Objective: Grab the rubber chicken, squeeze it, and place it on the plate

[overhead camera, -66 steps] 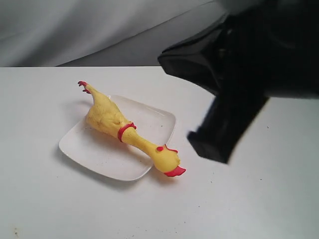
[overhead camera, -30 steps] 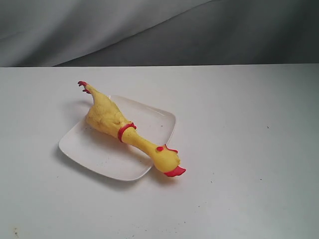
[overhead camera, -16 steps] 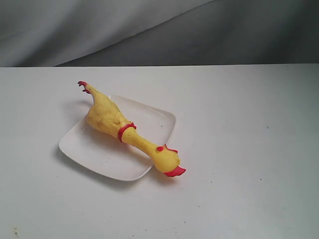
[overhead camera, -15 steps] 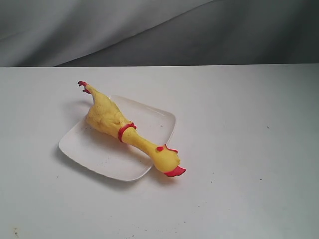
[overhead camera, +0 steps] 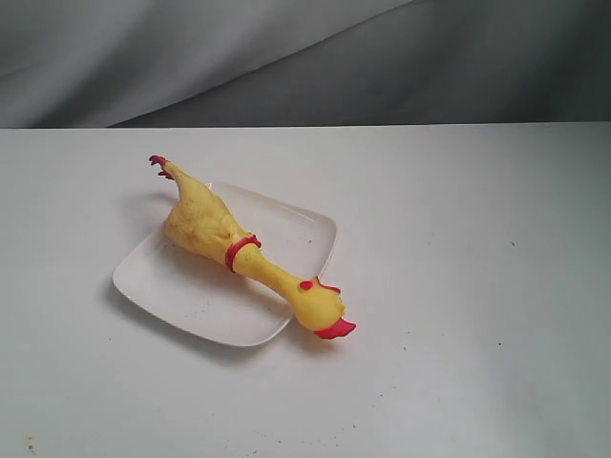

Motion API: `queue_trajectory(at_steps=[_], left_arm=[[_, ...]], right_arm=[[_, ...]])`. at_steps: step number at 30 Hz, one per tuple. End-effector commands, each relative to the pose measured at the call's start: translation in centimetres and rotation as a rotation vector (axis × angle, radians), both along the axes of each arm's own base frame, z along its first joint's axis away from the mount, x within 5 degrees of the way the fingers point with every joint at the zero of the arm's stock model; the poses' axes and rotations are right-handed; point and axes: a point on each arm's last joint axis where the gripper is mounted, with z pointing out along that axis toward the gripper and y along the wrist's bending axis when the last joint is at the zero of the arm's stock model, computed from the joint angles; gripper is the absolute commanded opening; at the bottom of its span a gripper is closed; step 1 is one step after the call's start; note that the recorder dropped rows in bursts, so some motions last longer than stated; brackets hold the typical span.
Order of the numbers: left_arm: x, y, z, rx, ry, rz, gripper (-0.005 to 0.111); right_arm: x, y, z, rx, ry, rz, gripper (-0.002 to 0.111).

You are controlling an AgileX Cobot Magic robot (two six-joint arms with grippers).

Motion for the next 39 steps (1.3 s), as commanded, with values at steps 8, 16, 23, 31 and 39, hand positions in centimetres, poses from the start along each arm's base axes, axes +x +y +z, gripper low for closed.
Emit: queue_trajectory(at_steps=[8, 16, 23, 31, 39], left_arm=[[-0.1, 0.1, 0.0, -0.009, -0.001, -0.007, 0.0], [-0.1, 0.1, 0.0, -0.009, -0.001, -0.007, 0.0], [-0.1, 0.1, 0.0, -0.009, -0.001, -0.007, 0.0], [-0.1, 0.1, 0.0, -0.01, -0.001, -0.007, 0.0], [-0.1, 0.1, 0.0, -0.01, -0.001, -0.007, 0.0]], right_arm=[[0.1, -0.4, -3.2, -0.041, 0.182, -0.059, 0.0], [0.0, -0.3, -3.7, -0.018, 0.238, -0.052, 0.0], [0.0, -0.3, -3.7, -0.016, 0.237, -0.052, 0.0], [0.0, -0.3, -3.7, -0.018, 0.238, -0.052, 0.0], [0.0, -0.3, -3.7, -0.018, 0.238, -0.052, 0.0]])
